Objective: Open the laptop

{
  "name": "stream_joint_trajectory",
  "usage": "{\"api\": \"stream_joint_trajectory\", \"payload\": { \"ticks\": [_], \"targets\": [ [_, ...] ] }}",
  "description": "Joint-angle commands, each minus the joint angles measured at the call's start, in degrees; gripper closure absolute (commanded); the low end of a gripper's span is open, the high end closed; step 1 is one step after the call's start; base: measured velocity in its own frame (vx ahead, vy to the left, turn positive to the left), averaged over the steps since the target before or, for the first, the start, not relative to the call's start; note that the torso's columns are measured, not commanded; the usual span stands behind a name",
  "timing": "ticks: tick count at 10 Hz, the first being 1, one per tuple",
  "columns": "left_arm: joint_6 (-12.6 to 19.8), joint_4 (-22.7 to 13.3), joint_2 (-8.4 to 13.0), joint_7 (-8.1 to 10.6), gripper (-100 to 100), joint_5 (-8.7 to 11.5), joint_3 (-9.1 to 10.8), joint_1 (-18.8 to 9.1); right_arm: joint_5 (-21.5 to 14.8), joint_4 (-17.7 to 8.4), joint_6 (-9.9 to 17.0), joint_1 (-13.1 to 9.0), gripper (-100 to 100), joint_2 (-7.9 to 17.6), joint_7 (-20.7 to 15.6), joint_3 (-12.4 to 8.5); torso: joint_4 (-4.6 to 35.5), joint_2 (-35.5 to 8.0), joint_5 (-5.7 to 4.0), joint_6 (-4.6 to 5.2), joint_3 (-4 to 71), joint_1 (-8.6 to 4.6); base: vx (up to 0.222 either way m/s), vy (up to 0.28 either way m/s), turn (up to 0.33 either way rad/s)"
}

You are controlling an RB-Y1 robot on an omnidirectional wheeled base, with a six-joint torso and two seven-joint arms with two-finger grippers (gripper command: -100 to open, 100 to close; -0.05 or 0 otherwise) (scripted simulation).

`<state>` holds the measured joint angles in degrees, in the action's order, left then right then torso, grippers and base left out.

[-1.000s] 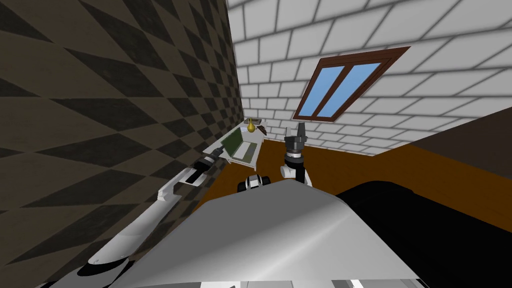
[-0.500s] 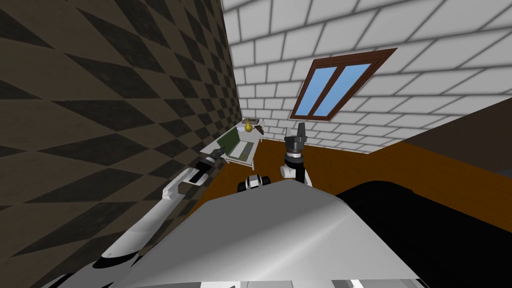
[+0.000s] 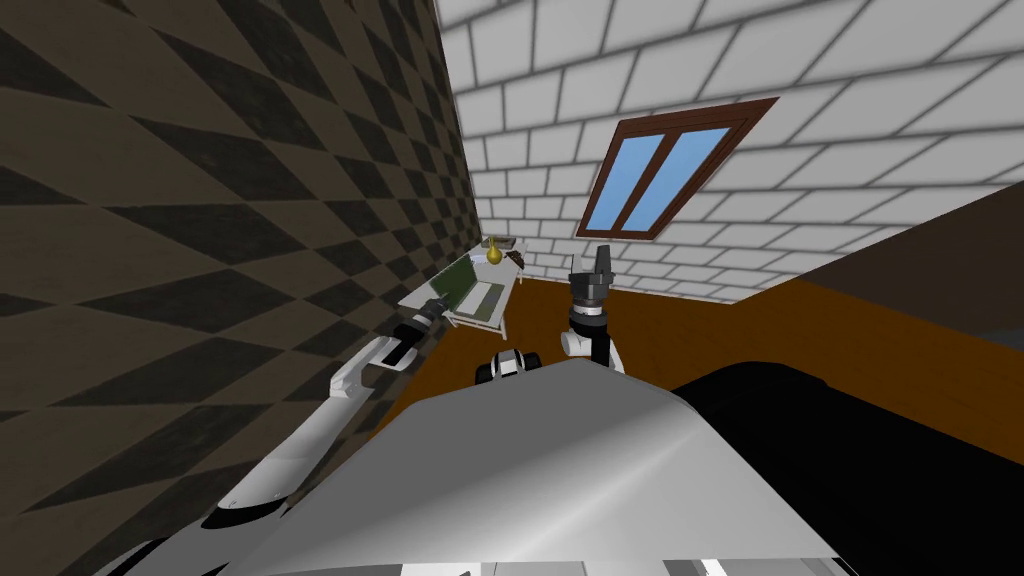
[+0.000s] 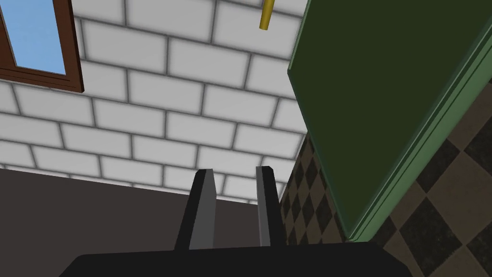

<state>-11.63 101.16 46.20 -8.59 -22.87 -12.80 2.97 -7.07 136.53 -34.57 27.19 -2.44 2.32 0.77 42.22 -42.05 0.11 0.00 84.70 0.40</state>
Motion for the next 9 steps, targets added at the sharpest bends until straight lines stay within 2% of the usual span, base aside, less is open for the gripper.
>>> {"api": "stream_joint_trajectory", "payload": {
  "ticks": [1,3,5,6,7,8,9],
  "targets": [
    [-0.13,-1.46,-0.46,1.04,-100,1.00,-0.16,-0.05,0.00,0.00,0.00,0.01,0,0.01,0.00,-0.01,-0.01,0.00,0.02,-0.02,0.02,0.00,0.096,0.139,-0.036],
    [-0.30,-2.84,-0.83,1.96,-100,1.93,-0.30,-0.18,0.00,0.00,0.00,0.01,0,0.01,0.00,-0.01,-0.01,-0.05,-0.08,0.03,-0.03,-0.35,0.090,0.132,-0.052],
    [-0.36,-2.23,-0.59,1.74,-100,1.73,-0.09,0.14,0.00,0.00,0.00,0.00,0,-0.01,0.00,0.00,0.10,-0.38,-0.18,0.00,-0.22,-0.67,0.019,0.034,-0.006],
    [-0.36,-2.23,-0.58,1.73,100,1.73,-0.08,0.14,0.00,0.00,0.00,0.00,0,-0.01,0.00,0.01,0.12,-0.43,-0.20,0.00,-0.26,-0.70,0.005,0.005,0.000],
    [-0.57,-2.45,-1.94,-1.13,100,-0.85,0.06,0.23,0.00,0.00,0.00,0.00,0,-0.01,0.00,0.01,0.11,-0.37,-0.16,0.00,-0.23,-0.57,-0.019,-0.022,0.026],
    [-0.57,-2.45,-1.94,-1.41,100,-0.85,0.06,0.23,0.00,0.00,0.00,-0.01,0,-0.02,0.00,0.01,0.12,-0.41,-0.14,0.04,-0.24,-0.61,-0.024,-0.043,-0.004],
    [-0.68,-2.56,-2.63,-2.98,100,-2.13,0.13,0.28,0.00,0.00,0.00,-0.01,0,-0.02,0.00,0.01,0.13,-0.34,-0.15,0.01,-0.20,-0.52,-0.019,-0.042,0.011]
  ]
}}
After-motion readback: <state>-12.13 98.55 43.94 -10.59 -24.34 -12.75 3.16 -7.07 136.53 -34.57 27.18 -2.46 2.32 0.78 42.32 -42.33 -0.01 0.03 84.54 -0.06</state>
